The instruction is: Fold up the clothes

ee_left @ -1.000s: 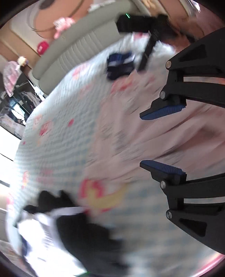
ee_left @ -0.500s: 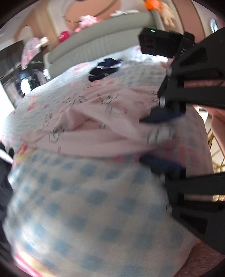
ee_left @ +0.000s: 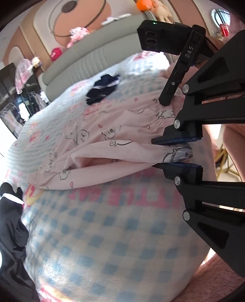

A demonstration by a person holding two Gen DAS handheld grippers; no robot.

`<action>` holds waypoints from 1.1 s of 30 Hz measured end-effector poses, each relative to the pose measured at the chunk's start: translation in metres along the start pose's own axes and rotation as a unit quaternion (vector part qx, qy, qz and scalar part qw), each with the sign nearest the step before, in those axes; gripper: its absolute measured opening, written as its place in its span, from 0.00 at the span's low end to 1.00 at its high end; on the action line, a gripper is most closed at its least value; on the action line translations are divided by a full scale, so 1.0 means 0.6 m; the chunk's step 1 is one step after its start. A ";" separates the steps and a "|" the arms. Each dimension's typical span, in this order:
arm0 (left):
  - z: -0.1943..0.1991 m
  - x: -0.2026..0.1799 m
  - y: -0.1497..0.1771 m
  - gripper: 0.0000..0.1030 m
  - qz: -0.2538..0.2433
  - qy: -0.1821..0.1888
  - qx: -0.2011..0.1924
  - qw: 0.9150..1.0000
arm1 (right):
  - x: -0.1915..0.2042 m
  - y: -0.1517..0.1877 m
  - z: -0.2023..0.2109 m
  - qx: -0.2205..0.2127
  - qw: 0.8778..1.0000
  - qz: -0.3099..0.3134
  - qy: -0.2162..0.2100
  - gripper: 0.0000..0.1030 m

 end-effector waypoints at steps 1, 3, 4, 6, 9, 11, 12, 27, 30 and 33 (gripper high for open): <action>-0.003 0.007 0.001 0.31 0.010 -0.003 0.006 1.000 | -0.009 0.006 -0.010 0.012 1.000 -0.005 0.012 0.16; -0.008 0.020 0.002 0.31 0.029 -0.008 0.017 0.999 | -0.027 0.021 -0.032 0.042 0.998 -0.023 0.036 0.20; -0.004 0.023 0.000 0.31 0.030 -0.013 0.013 0.999 | -0.029 0.025 -0.032 0.047 0.998 -0.030 0.040 0.21; 0.022 0.020 -0.010 0.31 0.011 -0.025 -0.022 0.999 | -0.018 0.024 -0.007 0.030 0.998 -0.022 0.049 0.22; 0.061 0.019 -0.041 0.31 -0.003 -0.025 -0.076 0.997 | 0.003 0.009 0.035 -0.006 0.997 0.013 0.076 0.28; 0.070 0.020 -0.066 0.31 -0.008 -0.019 -0.093 0.995 | 0.007 -0.009 0.051 -0.014 0.996 0.022 0.087 0.28; 0.067 0.017 -0.076 0.29 -0.014 -0.015 -0.087 0.996 | 0.009 -0.022 0.059 -0.018 0.996 0.020 0.087 0.28; -0.026 0.013 -0.088 0.06 -0.008 -0.012 -0.045 0.999 | -0.019 -0.047 -0.064 0.011 0.998 0.004 0.061 0.24; 0.010 0.038 -0.082 0.06 0.011 -0.035 -0.081 0.996 | -0.046 -0.041 -0.050 0.000 0.996 -0.010 0.086 0.22; 0.004 0.068 -0.067 0.06 0.050 -0.028 -0.061 0.997 | -0.071 -0.039 -0.032 -0.013 0.993 -0.025 0.112 0.24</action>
Point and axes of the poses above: each gripper's, at about its wrist camera, not at the fingertips, and z roughly against the way its jaws point, x to its left, y to its underside, the point moved 5 cm from there along -z, roughly the way its jaws point, and after that the axes turned 2 degrees about y, right-handed, at the moved point
